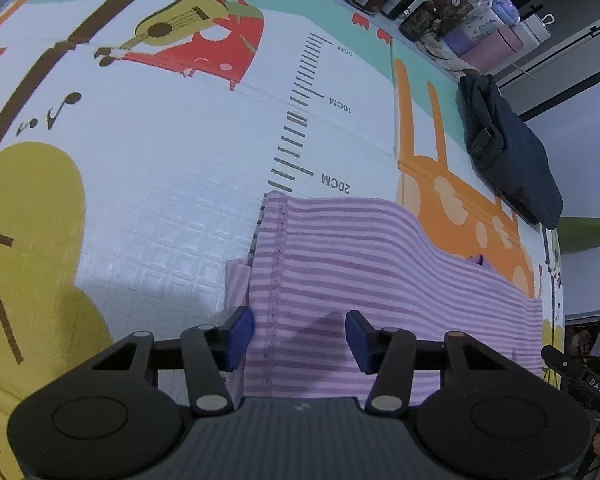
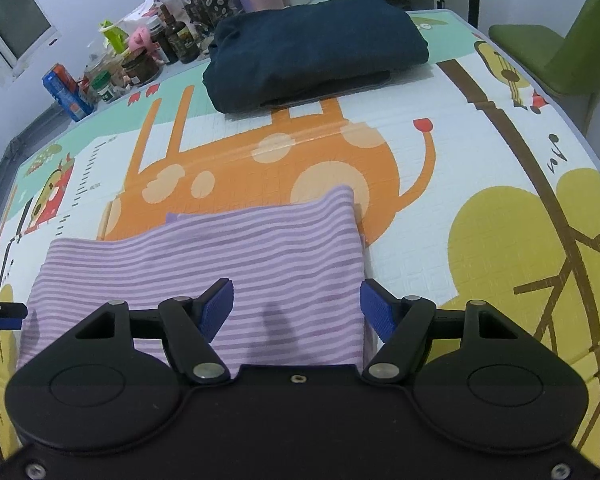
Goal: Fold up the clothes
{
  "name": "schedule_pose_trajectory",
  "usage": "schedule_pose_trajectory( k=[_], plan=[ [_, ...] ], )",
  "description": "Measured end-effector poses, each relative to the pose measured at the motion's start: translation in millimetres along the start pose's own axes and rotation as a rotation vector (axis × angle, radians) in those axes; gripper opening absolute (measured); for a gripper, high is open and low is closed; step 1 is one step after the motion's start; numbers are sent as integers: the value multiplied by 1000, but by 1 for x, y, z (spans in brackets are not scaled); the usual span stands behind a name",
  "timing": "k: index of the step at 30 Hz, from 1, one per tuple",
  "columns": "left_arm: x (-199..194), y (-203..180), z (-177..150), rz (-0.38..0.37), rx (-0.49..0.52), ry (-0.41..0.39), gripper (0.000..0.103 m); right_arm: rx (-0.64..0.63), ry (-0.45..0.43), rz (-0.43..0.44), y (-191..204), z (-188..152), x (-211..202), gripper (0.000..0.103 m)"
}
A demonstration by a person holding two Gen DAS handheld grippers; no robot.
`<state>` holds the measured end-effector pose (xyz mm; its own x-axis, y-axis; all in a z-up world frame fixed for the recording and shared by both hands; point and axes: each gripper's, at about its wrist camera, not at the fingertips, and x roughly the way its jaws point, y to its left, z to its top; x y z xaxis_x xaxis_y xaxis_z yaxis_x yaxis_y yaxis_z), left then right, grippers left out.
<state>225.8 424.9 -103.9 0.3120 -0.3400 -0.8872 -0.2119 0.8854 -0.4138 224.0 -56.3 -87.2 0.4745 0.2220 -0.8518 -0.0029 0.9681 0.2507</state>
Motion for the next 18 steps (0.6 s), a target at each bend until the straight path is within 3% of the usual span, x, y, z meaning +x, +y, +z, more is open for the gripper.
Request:
schedule_pose_trajectory(
  k=[3,6,18],
  plan=[
    [2,0,0,-9,3,-1,50,-4,-1,-14,-1,1,1,68],
    [5,-1,0,-5,14,2,46,6,5,-10,-6,2,3,60],
    [9,-3,3,23,11,20,48,76,51,22,-33,22,14,60]
  ],
)
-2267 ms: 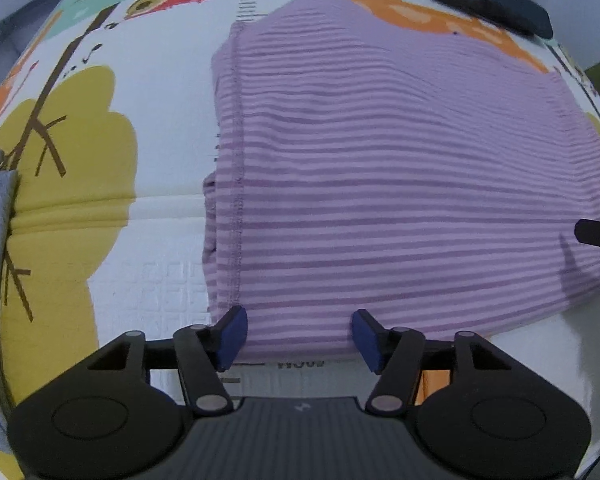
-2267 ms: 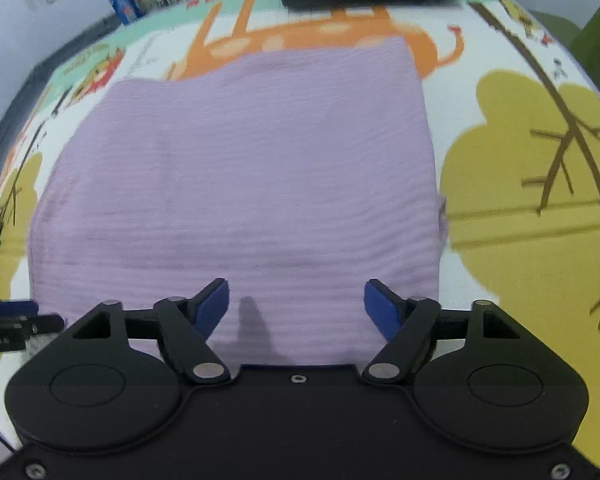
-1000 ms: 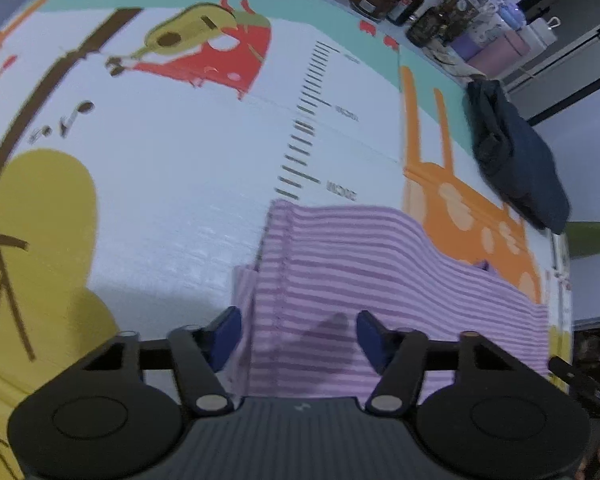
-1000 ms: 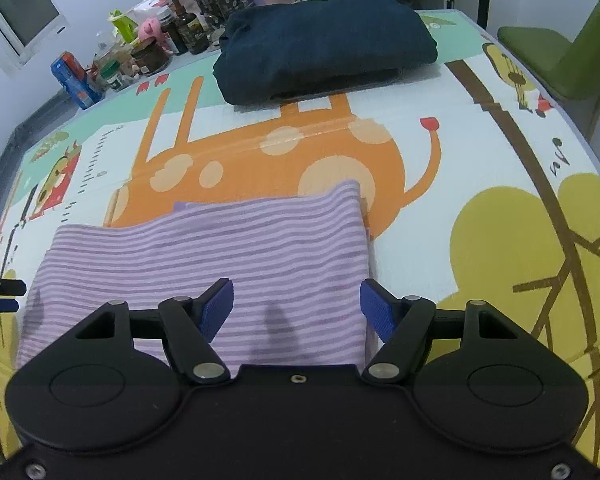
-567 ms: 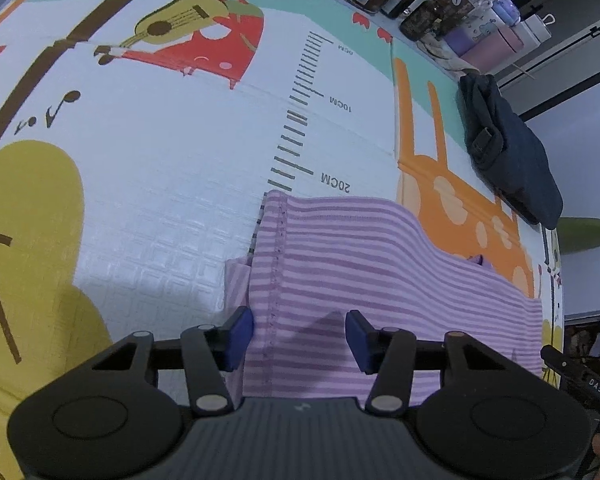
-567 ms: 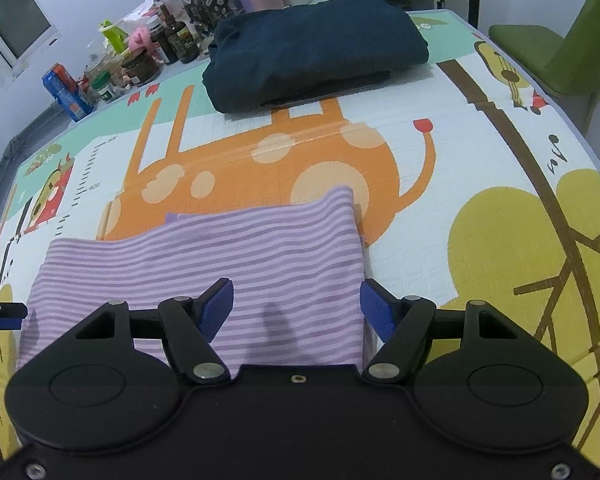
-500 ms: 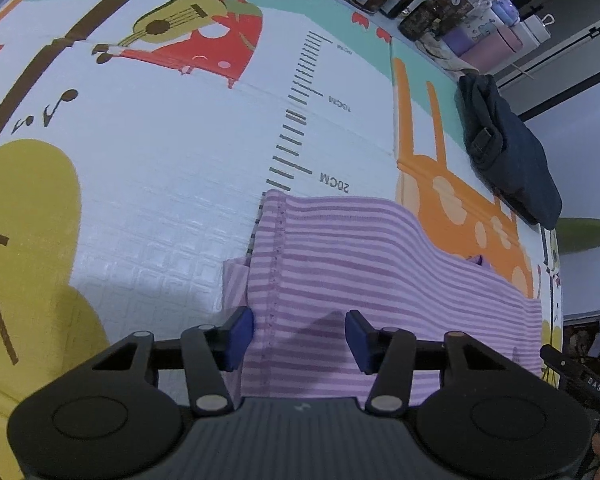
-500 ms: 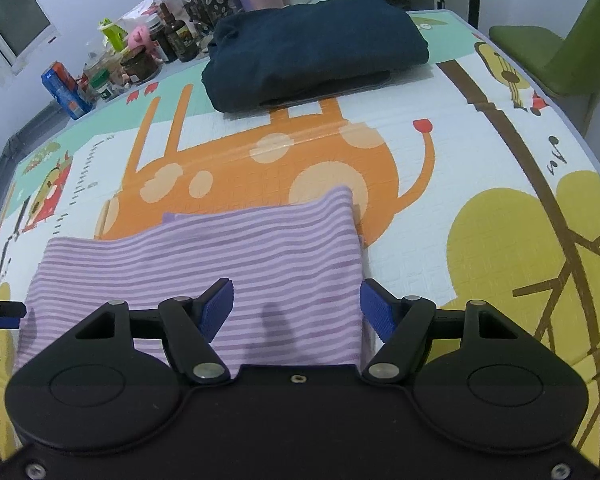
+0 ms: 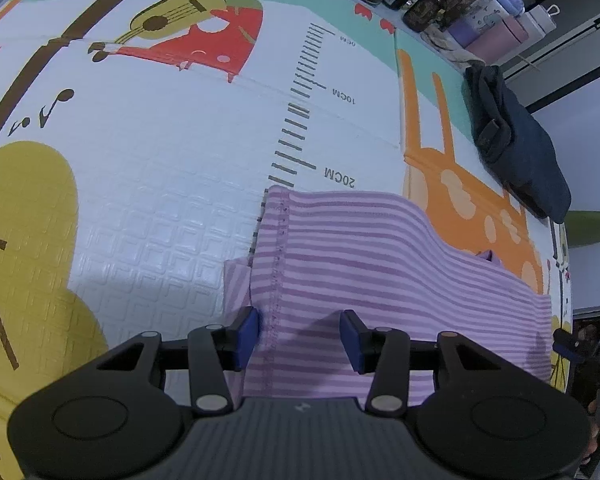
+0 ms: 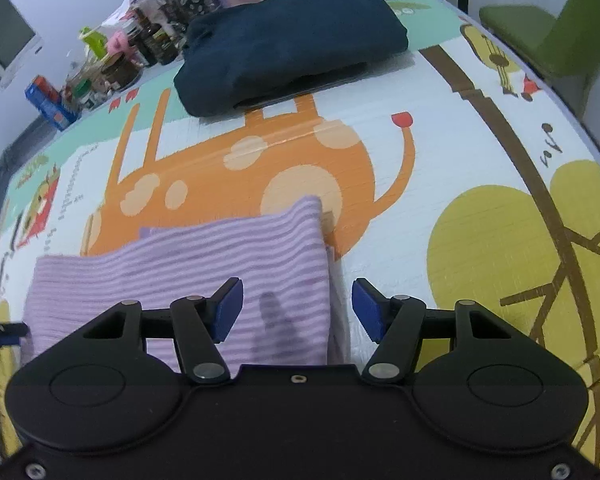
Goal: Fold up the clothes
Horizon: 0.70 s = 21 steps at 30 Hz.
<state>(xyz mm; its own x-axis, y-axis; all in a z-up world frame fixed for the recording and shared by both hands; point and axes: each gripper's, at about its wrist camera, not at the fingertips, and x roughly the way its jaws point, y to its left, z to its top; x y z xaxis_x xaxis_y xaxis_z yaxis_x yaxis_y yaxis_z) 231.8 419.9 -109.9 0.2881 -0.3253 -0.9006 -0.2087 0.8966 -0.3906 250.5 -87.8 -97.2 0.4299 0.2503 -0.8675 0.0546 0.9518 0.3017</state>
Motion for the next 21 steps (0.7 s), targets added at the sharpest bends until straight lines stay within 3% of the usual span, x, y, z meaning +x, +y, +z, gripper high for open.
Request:
schedule_pose_trajectory(
  k=[6,8,15,17,19,21],
  plan=[
    [3,-5,-2,27,31,4,47,45,55,35,-13,16,11,60],
    [4,-8,-2,37,45,4,47,47,68,42,-14,16,15,42],
    [4,-10,-4,51,59,3,47,38,100,39,-7,10,27,37],
    [4,-11,-4,53,62,0,43,32,94,35,-5,9,27,21],
    [3,-12,-5,71,76,-6,26,19,85,21,-3,8,26,15],
    [3,-12,-6,82,83,-13,22,14,79,15,-2,7,25,11]
  ],
)
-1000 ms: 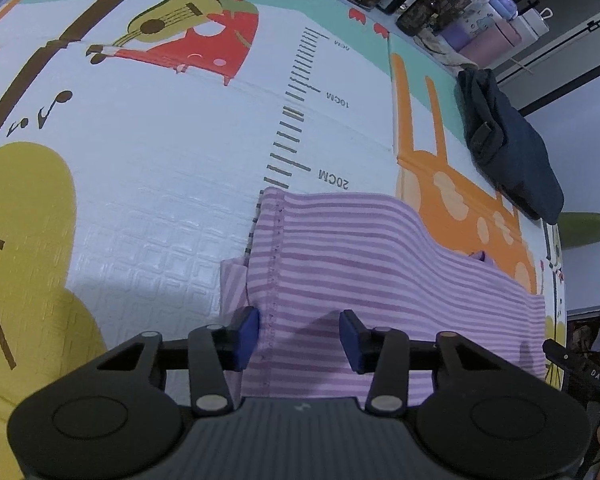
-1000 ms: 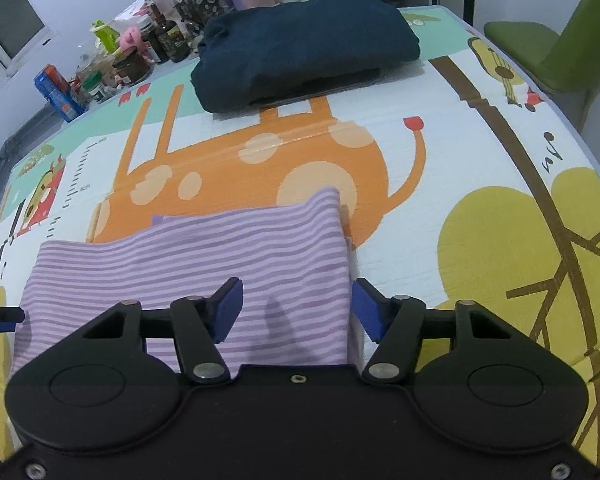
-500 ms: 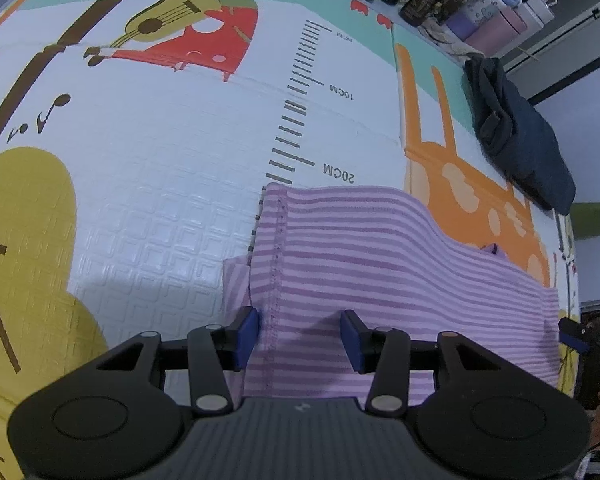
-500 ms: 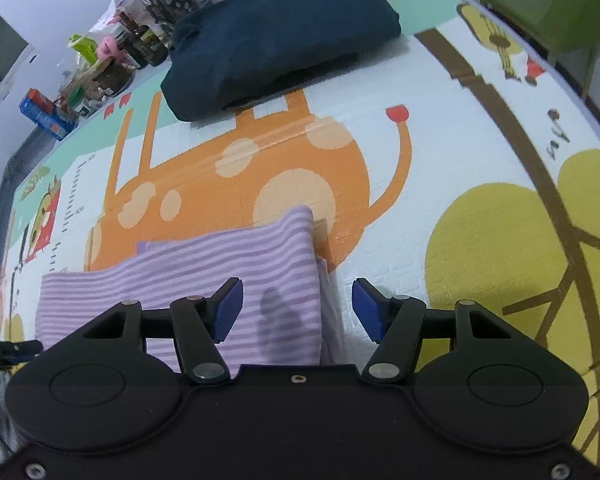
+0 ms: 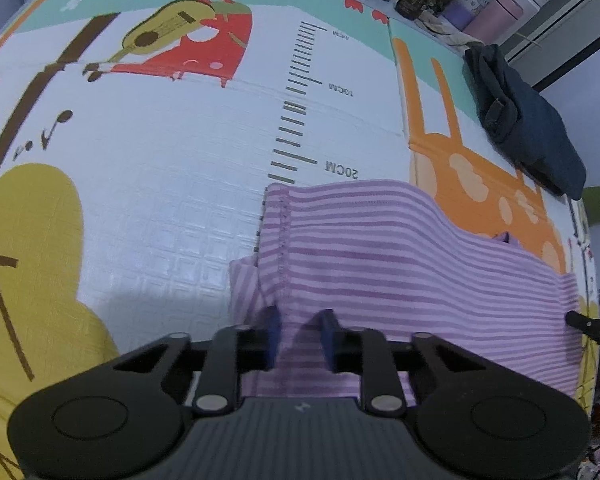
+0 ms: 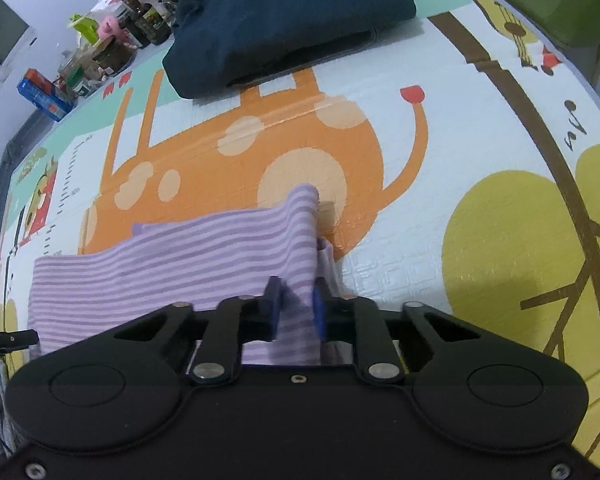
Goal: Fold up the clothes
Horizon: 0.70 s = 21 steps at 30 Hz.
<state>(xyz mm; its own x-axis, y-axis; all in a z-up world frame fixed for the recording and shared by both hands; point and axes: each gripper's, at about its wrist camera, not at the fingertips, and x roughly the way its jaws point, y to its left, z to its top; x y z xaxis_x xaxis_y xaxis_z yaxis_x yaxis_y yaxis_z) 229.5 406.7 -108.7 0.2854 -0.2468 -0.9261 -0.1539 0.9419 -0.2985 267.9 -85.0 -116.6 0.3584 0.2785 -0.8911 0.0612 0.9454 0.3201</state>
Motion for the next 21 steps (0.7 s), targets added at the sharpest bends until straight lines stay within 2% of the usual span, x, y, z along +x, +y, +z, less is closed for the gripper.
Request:
schedule_pose_trajectory(
  k=[7,15,21],
  plan=[
    [-7,0,-3,0,28,-28,10,-41,-44,-20,8,-2,-13,8],
    [-17,-2,-7,-17,51,-51,8,-78,-91,22,21,-5,-33,4],
    [-19,4,-7,-41,17,-51,8,-83,-91,27,24,-10,-33,4]
  ],
)
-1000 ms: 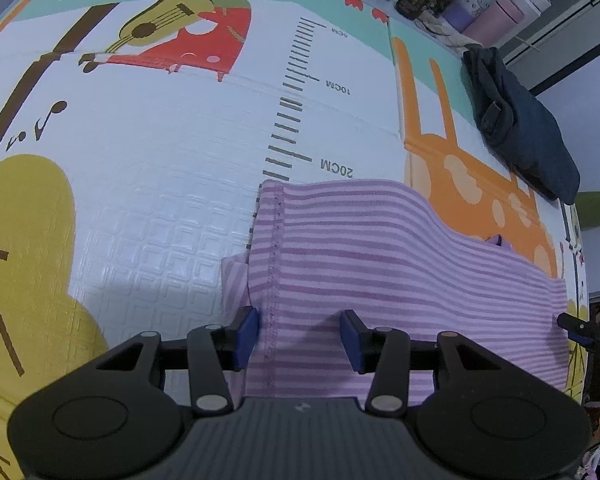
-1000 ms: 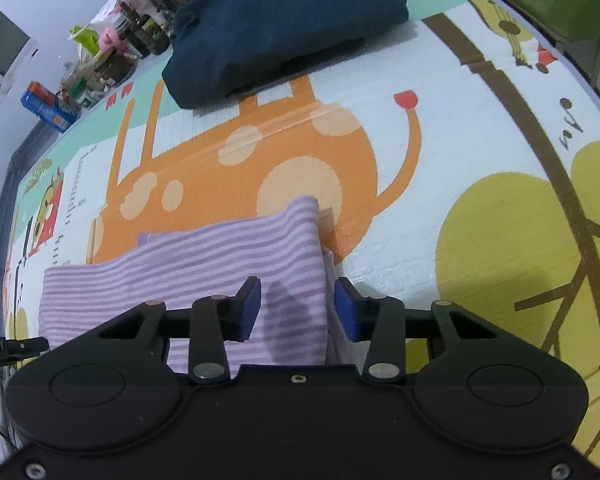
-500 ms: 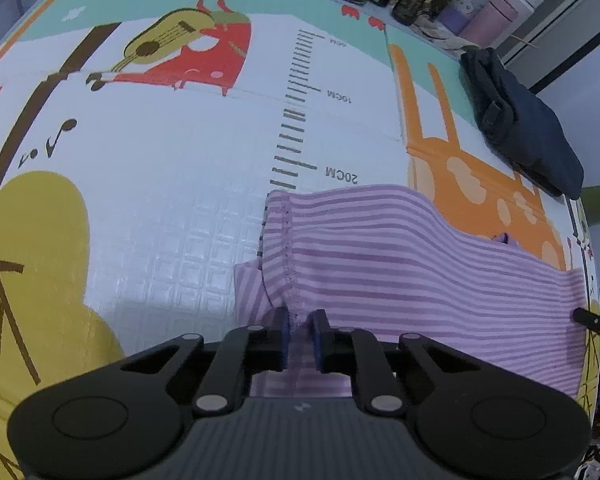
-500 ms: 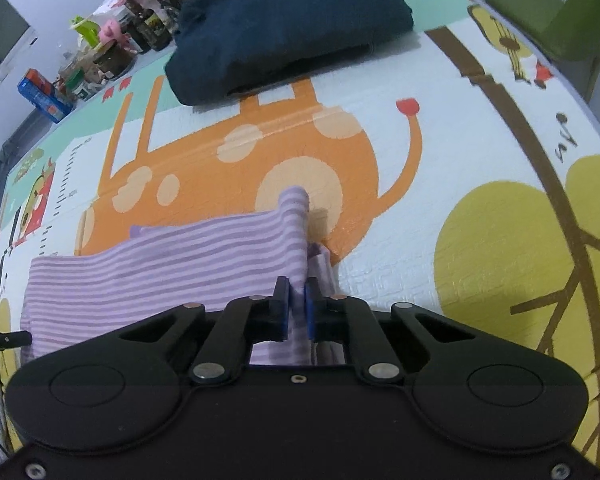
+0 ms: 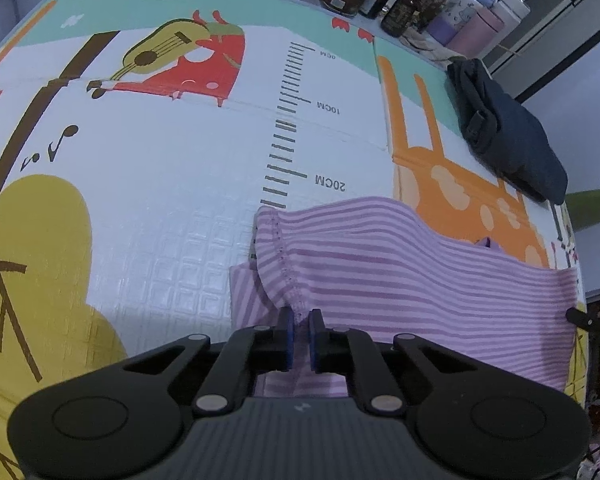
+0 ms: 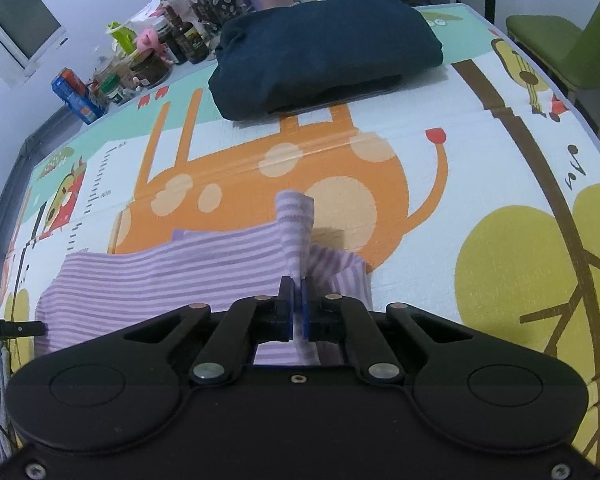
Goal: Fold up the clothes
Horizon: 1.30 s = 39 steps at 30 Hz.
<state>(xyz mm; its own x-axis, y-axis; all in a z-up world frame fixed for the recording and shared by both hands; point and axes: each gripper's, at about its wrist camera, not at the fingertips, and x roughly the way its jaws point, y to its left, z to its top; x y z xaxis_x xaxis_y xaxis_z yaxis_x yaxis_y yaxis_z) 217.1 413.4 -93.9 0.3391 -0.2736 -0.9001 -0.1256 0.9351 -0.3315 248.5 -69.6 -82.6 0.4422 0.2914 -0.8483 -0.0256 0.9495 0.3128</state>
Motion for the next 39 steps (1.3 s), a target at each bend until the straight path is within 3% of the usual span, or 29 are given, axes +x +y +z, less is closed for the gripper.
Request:
schedule_pose_trajectory(
  k=[12,23,28,33,37,39],
  plan=[
    [-37,-5,-14,-74,28,-60,7,-8,-51,45,9,-8,-26,4],
    [-82,-20,-62,-159,162,-77,7,-30,-107,120,15,-45,-89,2],
    [-87,-14,-80,-120,142,-85,7,-12,-108,132,9,-72,-104,2],
    [-82,-7,-70,-54,55,-129,13,-58,-72,132,15,-79,-91,2],
    [-61,-6,-50,3,0,-117,25,-69,-69,133,22,-71,-78,8],
    [-53,-7,-43,20,-8,-110,28,-77,-74,127,26,-66,-71,17]
  ],
)
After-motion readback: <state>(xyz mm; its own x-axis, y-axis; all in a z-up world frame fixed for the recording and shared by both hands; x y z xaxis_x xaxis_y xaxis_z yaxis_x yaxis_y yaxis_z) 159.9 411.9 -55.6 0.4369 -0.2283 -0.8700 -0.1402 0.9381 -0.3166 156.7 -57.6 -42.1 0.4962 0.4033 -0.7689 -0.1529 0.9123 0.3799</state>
